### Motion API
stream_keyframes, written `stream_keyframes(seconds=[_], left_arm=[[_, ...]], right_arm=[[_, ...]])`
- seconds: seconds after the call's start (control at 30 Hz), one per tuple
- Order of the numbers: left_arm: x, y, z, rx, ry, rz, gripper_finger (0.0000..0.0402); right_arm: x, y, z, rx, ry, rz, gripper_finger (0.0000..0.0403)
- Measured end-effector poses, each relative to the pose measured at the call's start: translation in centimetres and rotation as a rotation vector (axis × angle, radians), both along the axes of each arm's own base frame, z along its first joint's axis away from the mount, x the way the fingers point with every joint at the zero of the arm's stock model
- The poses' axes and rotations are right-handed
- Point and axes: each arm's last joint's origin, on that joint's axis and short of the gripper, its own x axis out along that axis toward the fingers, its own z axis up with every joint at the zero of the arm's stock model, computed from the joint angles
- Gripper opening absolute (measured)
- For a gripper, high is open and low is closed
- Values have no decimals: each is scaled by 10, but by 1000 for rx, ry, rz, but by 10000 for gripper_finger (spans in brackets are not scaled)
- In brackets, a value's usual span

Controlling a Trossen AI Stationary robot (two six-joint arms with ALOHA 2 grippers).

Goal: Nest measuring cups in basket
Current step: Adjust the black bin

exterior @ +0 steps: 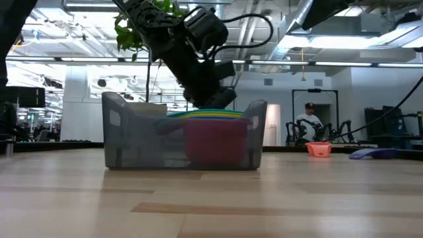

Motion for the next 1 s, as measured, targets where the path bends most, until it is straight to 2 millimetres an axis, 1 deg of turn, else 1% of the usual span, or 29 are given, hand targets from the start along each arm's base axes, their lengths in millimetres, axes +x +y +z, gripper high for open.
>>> stream_keyframes(seconds=[0.1,0.2,0.3,0.47,0.57,0.67,0.73,0.83,0.9,1.0], left_arm=[[4,-5,0,-6,7,-24,0],[9,-12,5,-6,-20,-51,0],[9,-17,5,9,-14,-59,0],[12,-20,7,-19,-46,-94,0],[13,-21,10,66,-54,-72,0],[17,-20,19,128,-49,-67,0],[18,-15,21,152,-36,-52,0],[13,-6,10,125,42,-29,0],[13,-3,-1,103,78,-8,0],[13,-6,-18,82,132,-22,0]], right_arm=[[0,1,0,-1,3,4,15],[-1,1,0,-2,5,6,14],[-1,1,0,-3,5,7,23],[-1,1,0,-2,5,7,34],[-1,1,0,-2,5,7,29],[-1,1,0,-1,5,7,21],[-1,1,0,11,11,8,17],[-1,2,-1,25,21,11,17],[-1,2,-1,32,28,12,22],[-2,1,-1,35,33,12,32]])
